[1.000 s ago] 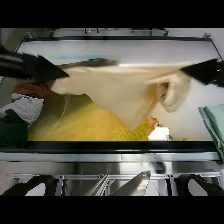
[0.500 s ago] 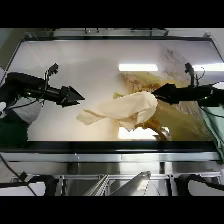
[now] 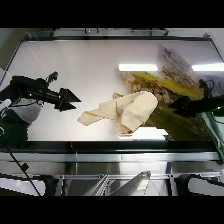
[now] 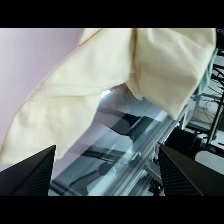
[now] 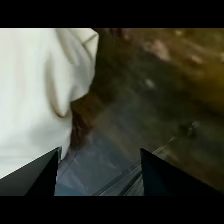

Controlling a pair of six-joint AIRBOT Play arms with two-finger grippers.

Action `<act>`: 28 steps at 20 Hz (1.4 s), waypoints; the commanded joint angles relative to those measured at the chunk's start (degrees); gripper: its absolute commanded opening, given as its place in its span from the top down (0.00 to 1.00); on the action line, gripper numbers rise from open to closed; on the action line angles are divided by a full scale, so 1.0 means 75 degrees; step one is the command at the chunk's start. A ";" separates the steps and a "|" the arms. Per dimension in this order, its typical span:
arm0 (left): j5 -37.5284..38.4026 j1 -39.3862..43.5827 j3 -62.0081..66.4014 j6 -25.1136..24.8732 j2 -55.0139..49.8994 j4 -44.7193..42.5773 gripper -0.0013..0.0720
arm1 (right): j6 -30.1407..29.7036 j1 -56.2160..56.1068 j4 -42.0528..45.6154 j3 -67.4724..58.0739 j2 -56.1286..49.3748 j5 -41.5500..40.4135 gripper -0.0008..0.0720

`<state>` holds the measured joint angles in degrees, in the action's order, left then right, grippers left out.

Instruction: Fold the shirts.

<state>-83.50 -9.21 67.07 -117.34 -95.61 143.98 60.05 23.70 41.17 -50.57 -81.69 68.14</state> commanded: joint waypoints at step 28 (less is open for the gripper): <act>0.0341 0.0289 0.2844 0.0338 0.0953 -0.0271 0.97 | -0.1247 0.0154 -0.3643 -0.0134 0.1760 -0.1341 0.97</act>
<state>-79.44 -2.96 82.02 -115.55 -94.89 141.64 50.89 17.30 14.02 -51.37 -78.04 57.80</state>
